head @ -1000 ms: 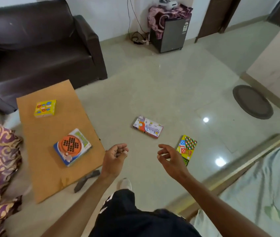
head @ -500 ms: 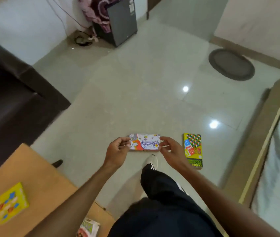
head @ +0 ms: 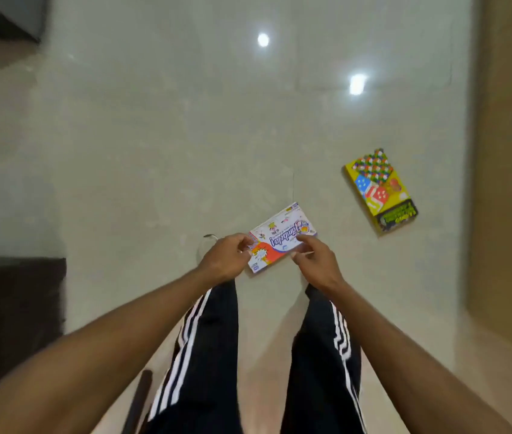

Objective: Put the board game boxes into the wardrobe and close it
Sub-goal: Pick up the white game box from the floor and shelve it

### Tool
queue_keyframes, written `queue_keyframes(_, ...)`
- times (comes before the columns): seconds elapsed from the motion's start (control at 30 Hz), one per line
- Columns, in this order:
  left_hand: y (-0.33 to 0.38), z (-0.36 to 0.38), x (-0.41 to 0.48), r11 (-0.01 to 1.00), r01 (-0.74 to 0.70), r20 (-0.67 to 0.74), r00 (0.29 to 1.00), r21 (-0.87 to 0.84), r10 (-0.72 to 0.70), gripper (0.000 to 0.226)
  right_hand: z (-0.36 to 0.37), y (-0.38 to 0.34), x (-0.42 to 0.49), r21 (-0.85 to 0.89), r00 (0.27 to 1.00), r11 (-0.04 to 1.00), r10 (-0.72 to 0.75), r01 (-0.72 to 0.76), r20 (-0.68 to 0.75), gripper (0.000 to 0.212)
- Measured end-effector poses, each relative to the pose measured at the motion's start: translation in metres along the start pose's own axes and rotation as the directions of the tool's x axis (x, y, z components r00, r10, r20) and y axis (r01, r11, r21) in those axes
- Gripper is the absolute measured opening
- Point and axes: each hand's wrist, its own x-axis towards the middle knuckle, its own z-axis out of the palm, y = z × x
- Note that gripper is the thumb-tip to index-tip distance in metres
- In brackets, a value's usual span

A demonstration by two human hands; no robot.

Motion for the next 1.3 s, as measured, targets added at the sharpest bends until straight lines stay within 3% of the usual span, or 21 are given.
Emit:
queue_keyframes(0.13,-0.046,0.018,0.116,0.966,-0.038,0.159,0.987,0.257,-0.004,0.032,0.071,0.069,0.077,0.057,0.985,0.985,0.164,-0.16,-0.062,0.046)
queue_keyframes(0.27,-0.092,0.068,0.233,0.943,-0.105,0.274,0.962,0.317,0.015,0.04,0.148,0.149,0.162,0.139,0.957,0.958,0.266,-0.25,-0.116,0.053)
queue_keyframes(0.33,-0.117,0.099,0.291,0.96,-0.06,0.247,0.969,0.274,-0.01,0.048,0.182,0.19,0.204,0.17,0.949,0.954,0.272,-0.245,-0.158,0.066)
queue_keyframes(0.43,-0.147,0.133,0.355,0.955,-0.034,0.183,0.983,0.295,-0.022,0.077,0.223,0.237,0.25,0.277,0.91,0.912,0.362,-0.301,-0.201,0.071)
queue_keyframes(0.53,-0.175,0.163,0.395,0.947,-0.06,0.234,0.972,0.317,-0.017,0.075,0.252,0.259,0.281,0.465,0.868,0.859,0.384,-0.212,-0.314,0.075)
queue_keyframes(0.63,-0.187,0.172,0.393,0.963,-0.077,0.241,0.97,0.258,0.013,0.066,0.265,0.256,0.284,0.502,0.828,0.854,0.376,-0.136,-0.415,0.065)
queue_keyframes(0.8,-0.159,0.137,0.338,0.984,-0.106,0.279,0.958,0.147,0.062,0.055,0.233,0.22,0.234,0.462,0.82,0.887,0.286,-0.03,-0.496,0.063)
queue_keyframes(0.9,-0.098,0.095,0.253,0.978,-0.163,0.313,0.943,0.127,0.117,0.056,0.189,0.174,0.165,0.457,0.824,0.889,0.251,0.011,-0.509,0.065)
queue_keyframes(1.1,0.044,0.011,0.014,0.927,-0.342,0.417,0.873,0.153,0.253,0.047,0.075,0.059,-0.058,0.498,0.81,0.865,0.248,0.061,-0.531,0.066)
queue_keyframes(1.3,0.133,-0.013,-0.167,0.869,-0.46,0.479,0.813,0.183,0.33,0.053,-0.012,0.016,-0.256,0.53,0.744,0.831,0.244,0.172,-0.623,0.064)
